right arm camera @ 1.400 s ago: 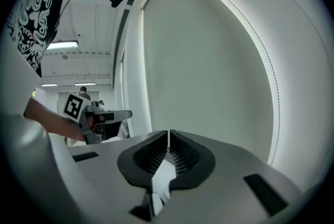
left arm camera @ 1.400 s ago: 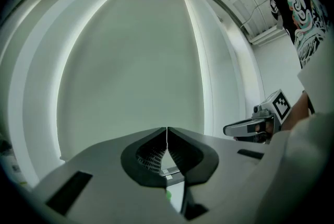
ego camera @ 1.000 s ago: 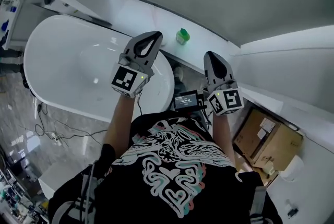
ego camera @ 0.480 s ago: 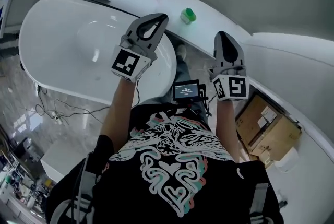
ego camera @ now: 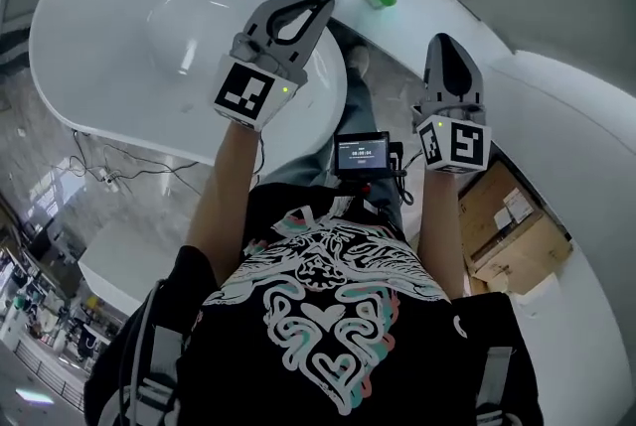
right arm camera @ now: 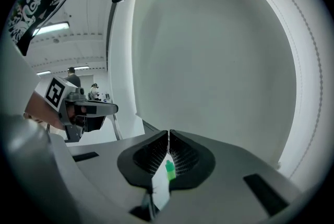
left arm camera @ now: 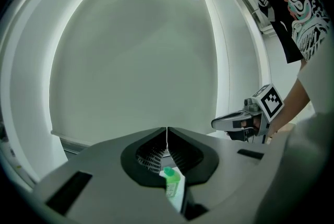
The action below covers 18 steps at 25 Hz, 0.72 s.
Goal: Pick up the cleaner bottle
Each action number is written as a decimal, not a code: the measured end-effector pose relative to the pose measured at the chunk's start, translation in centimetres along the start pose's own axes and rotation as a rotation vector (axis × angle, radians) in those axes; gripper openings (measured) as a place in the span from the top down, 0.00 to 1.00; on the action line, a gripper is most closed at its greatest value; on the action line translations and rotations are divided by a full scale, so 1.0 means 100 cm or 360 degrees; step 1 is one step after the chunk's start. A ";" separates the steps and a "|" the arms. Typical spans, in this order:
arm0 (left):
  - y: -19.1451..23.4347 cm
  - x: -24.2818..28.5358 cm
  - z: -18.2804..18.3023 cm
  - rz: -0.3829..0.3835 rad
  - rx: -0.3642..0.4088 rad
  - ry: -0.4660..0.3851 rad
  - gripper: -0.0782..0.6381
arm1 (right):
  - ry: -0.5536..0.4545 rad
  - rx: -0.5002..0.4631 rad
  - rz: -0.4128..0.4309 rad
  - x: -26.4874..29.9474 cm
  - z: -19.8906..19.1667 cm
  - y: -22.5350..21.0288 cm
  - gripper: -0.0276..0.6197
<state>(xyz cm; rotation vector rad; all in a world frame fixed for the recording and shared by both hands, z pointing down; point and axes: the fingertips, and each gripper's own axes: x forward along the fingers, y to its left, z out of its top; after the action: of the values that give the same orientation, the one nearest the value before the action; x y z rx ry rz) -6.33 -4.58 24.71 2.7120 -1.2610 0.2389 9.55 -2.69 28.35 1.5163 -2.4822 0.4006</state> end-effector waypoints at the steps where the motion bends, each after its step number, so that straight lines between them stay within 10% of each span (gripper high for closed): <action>1: 0.001 0.002 -0.007 0.0001 0.0000 0.0011 0.86 | 0.0009 0.0001 0.0008 0.004 -0.006 0.000 0.90; 18: 0.021 0.032 -0.088 -0.0003 0.0039 0.0179 0.86 | 0.0218 -0.0020 0.0068 0.055 -0.080 -0.012 0.90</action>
<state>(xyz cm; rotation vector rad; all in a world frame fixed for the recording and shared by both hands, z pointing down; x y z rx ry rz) -6.61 -6.56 34.07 2.6776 -1.2324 0.4031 8.38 -5.10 37.73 1.3840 -2.4097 0.4788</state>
